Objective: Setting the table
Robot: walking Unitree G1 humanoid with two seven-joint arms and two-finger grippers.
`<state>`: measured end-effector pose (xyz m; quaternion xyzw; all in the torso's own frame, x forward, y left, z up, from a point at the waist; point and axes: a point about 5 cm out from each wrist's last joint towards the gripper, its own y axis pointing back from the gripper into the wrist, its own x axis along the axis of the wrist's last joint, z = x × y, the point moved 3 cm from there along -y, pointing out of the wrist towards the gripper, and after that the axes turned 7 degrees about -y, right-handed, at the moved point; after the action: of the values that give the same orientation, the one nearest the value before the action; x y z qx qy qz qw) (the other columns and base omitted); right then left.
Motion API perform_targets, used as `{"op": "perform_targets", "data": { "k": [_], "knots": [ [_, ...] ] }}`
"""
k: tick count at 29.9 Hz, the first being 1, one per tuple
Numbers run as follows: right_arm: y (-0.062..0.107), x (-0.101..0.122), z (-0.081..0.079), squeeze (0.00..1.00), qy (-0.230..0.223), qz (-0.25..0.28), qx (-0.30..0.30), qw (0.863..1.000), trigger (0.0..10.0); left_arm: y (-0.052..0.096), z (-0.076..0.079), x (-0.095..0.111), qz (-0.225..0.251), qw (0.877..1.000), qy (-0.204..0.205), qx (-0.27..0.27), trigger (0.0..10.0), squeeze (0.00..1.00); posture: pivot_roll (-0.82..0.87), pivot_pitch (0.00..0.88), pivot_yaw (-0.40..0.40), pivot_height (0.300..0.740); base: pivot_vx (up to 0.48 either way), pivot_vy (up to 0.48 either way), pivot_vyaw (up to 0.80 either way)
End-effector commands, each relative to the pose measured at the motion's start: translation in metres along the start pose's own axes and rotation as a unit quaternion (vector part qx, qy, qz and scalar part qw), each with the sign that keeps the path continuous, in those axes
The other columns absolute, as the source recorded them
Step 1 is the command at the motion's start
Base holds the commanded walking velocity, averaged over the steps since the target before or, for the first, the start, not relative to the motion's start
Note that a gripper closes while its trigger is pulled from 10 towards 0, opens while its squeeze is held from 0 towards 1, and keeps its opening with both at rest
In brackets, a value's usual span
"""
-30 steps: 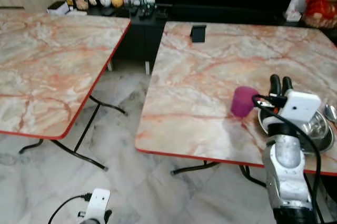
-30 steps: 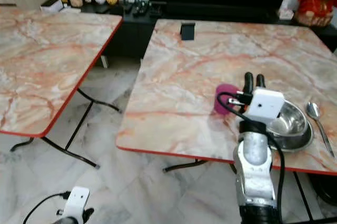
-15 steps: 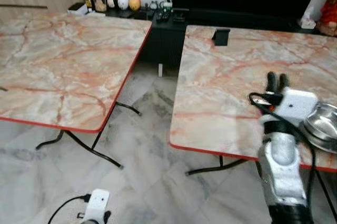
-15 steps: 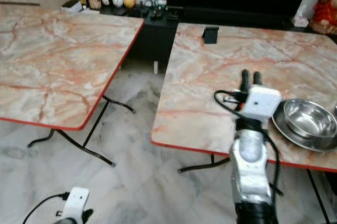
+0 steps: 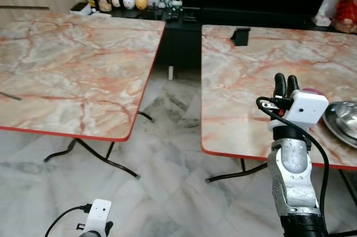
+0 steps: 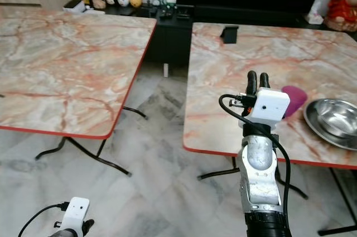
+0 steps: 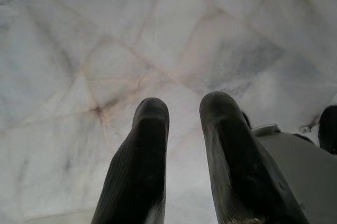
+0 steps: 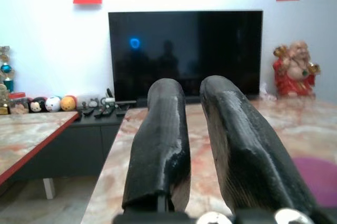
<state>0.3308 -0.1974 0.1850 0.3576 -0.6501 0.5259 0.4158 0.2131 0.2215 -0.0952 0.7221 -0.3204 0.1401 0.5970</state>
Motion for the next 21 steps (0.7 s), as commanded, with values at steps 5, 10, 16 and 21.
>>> {"op": "perform_targets", "data": {
  "k": [5,10,16,21],
  "knots": [
    [-0.0010,0.0010,0.0054,0.00,0.003,0.002,-0.007,1.000,10.0,-0.0003,0.0057,-0.0007,-0.004,1.000,0.005,-0.006,10.0,0.00,0.03,0.000,-0.010,0.727,0.000,0.277,0.00],
    [-0.0011,0.0012,0.0054,0.00,0.003,0.003,-0.009,1.000,10.0,-0.0004,0.0056,-0.0006,-0.004,1.000,0.005,-0.007,10.0,0.00,0.03,0.000,-0.007,0.727,0.000,0.280,0.00],
    [-0.0008,0.0023,0.0053,0.00,0.002,0.009,-0.011,1.000,10.0,-0.0004,0.0054,-0.0005,-0.004,1.000,0.005,-0.006,10.0,0.00,0.03,0.000,-0.007,0.727,0.000,0.280,0.00],
    [-0.0008,0.0018,0.0044,0.00,0.001,0.007,-0.010,1.000,10.0,-0.0004,0.0053,-0.0005,-0.004,1.000,0.005,-0.006,10.0,0.00,0.03,0.000,-0.007,0.727,0.000,0.281,0.00]
  ]
}}
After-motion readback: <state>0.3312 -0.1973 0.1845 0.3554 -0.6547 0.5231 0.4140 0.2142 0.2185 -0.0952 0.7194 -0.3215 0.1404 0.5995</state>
